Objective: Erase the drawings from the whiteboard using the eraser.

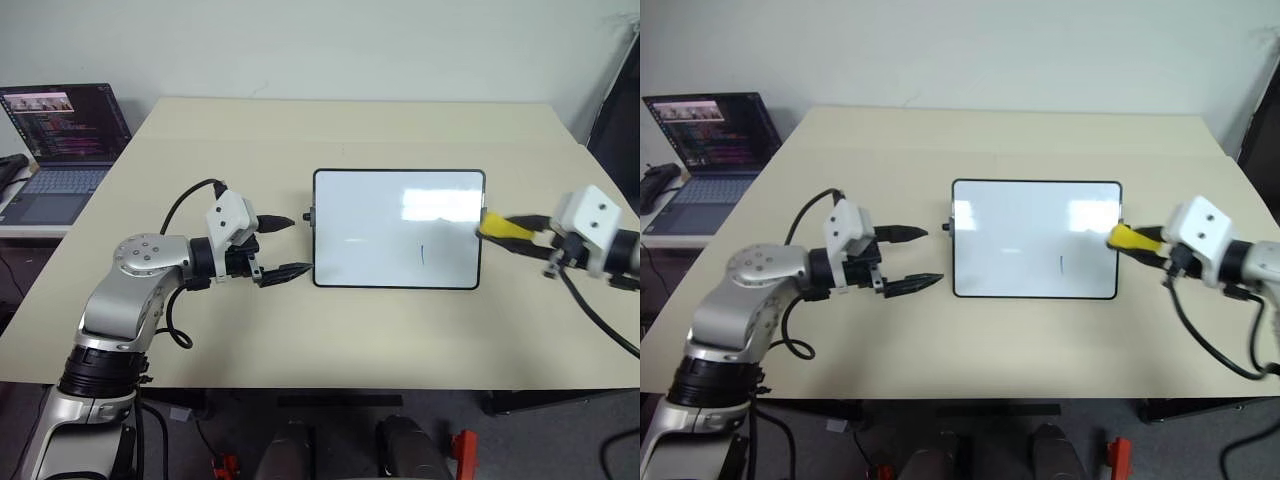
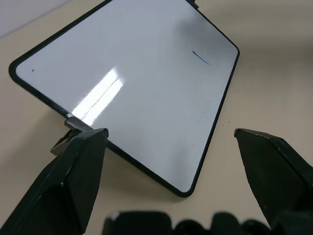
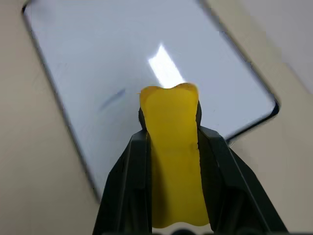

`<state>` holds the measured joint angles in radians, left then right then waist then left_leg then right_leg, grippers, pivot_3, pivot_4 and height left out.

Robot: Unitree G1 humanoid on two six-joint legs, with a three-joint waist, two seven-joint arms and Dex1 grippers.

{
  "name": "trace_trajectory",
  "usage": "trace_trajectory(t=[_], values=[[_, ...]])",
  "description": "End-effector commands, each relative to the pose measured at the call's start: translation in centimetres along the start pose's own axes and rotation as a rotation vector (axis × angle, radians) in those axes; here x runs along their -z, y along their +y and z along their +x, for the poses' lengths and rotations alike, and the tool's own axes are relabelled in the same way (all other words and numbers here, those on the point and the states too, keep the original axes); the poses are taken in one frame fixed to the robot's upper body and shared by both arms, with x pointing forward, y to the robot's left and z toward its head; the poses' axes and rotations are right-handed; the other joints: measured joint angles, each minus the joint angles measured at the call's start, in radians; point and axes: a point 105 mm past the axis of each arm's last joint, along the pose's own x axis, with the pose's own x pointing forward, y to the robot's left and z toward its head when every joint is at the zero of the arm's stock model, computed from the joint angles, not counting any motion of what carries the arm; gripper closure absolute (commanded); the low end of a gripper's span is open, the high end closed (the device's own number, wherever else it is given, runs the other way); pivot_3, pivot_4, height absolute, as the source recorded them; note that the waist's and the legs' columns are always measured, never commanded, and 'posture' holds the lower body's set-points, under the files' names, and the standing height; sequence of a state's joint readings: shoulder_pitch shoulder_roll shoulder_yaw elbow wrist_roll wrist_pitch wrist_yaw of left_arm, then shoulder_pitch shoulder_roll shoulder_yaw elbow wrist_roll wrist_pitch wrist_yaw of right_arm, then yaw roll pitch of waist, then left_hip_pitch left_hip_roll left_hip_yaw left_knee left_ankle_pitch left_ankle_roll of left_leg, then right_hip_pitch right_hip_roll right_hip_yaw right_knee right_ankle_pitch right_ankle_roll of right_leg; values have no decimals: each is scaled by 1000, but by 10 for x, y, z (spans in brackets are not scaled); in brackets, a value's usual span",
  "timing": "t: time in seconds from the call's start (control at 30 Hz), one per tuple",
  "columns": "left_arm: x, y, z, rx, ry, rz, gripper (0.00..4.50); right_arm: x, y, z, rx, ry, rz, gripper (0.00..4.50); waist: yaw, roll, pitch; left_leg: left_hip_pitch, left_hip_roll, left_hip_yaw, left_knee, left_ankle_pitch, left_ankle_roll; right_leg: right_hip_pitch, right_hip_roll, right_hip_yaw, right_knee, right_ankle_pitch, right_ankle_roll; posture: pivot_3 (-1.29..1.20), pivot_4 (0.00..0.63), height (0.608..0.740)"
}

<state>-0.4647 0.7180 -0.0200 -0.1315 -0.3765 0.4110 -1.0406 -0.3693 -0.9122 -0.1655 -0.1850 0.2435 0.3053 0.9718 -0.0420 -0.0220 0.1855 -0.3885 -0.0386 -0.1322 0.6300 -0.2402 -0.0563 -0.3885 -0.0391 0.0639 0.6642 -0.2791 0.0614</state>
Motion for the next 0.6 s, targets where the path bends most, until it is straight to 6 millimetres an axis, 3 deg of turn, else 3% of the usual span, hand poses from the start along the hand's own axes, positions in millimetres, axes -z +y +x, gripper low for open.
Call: trace_trajectory(t=[0.03,0.3,0.5,0.6], values=[[-8,-3,1,10,-18,37,0,-10,-14,13,102,-30,-33,3546,2,0,0,0,0,-1,0,0,0,0,0,0,0,0,0,0,150,740],[-2,-7,6,26,-14,24,0,2,-9,61,96,-29,-47,3546,9,0,0,-2,-1,-1,0,0,0,-1,-1,-1,-1,0,0,0,150,740],[0,-8,3,18,-7,21,0,23,2,78,29,20,-64,3546,9,0,0,-2,-1,-1,0,0,0,-1,-1,-1,-1,0,0,0,150,740],[2,-8,1,10,-2,17,0,38,21,88,-58,90,-72,3546,1,0,0,-1,-1,-1,0,0,0,-1,0,0,0,0,0,0,150,740]])
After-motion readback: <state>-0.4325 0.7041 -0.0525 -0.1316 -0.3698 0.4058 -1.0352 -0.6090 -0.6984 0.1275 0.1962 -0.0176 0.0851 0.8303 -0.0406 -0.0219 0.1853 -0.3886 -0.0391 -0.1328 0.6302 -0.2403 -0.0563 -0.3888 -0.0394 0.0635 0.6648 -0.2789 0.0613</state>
